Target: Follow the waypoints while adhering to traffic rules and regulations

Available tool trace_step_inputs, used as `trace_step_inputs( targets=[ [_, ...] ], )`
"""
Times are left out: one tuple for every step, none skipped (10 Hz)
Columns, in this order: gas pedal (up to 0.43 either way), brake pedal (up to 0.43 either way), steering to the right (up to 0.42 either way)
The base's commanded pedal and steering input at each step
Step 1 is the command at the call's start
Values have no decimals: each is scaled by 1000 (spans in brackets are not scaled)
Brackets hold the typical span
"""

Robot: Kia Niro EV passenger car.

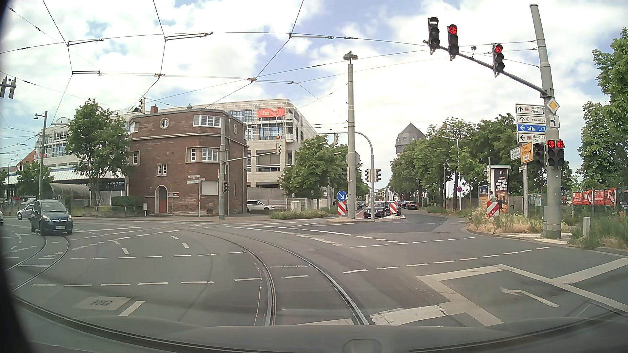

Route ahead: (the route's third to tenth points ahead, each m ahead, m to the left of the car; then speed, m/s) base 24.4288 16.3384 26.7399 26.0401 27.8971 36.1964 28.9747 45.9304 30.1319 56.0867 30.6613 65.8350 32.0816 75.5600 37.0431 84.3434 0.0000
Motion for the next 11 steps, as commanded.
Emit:
trace_step_inputs(
  targets=[
    [0,238,-110],
    [0,238,-109],
    [0,232,-110],
    [0,238,-110],
    [0,238,-109],
    [0,238,-109],
    [0,238,-109],
    [0,238,-109],
    [0,238,-109],
    [0,238,-109],
    [0,238,-109]
  ],
)
